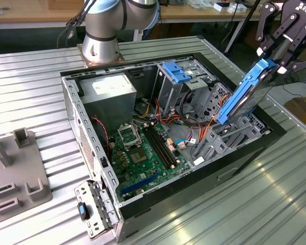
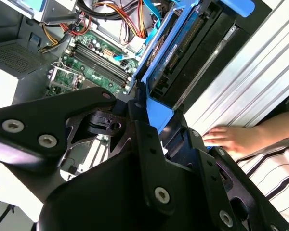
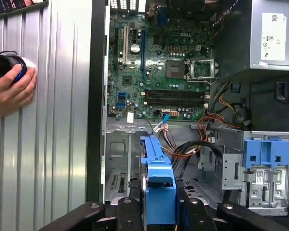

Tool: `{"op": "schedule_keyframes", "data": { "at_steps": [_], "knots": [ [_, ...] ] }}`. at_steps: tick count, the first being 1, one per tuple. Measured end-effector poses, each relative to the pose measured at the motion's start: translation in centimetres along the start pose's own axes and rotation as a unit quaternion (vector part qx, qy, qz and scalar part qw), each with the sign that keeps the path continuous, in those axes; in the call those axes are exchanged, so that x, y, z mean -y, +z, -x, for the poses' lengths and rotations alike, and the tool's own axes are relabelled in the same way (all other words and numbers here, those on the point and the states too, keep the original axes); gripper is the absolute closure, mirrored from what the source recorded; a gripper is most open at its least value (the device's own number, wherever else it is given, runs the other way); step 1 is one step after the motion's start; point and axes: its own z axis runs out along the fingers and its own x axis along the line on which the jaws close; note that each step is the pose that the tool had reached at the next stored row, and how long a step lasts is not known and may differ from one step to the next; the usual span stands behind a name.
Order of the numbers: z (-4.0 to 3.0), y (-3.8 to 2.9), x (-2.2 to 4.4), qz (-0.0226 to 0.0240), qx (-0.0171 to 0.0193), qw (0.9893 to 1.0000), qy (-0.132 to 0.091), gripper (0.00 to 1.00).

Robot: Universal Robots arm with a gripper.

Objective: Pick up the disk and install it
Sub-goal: 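Pick up the disk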

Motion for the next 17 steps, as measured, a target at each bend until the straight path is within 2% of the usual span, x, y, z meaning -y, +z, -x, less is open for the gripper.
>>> {"op": "schedule_keyframes", "data": {
  "at_steps": [1, 3, 7, 10, 11, 13, 14, 15, 17],
  "knots": [
    [0.02, -0.26, 0.00, 0.0000, 0.0005, 1.0000, 0.000, 0.64],
    [0.01, -0.29, 0.08, 0.0000, 0.0021, 1.0000, 0.000, 0.64],
    [-0.02, -0.29, 0.93, -0.0001, 0.0034, 1.0000, 0.000, 0.64],
    [-0.05, -0.29, 0.95, -0.0005, 0.0050, 1.0000, 0.000, 0.64],
    [-0.06, -0.28, 0.95, -0.0007, 0.0078, 1.0000, 0.000, 0.64],
    [-0.06, -0.29, 0.94, -0.0011, 0.0179, 0.9998, 0.000, 0.64],
    [-0.06, -0.29, 0.94, -0.0014, 0.0251, 0.9997, 0.000, 0.64],
    [-0.06, -0.29, 0.93, -0.0016, 0.0292, 0.9996, 0.000, 0.64],
    [-0.05, -0.29, 0.94, -0.0016, 0.0312, 0.9995, 0.000, 0.64]
  ]
}}
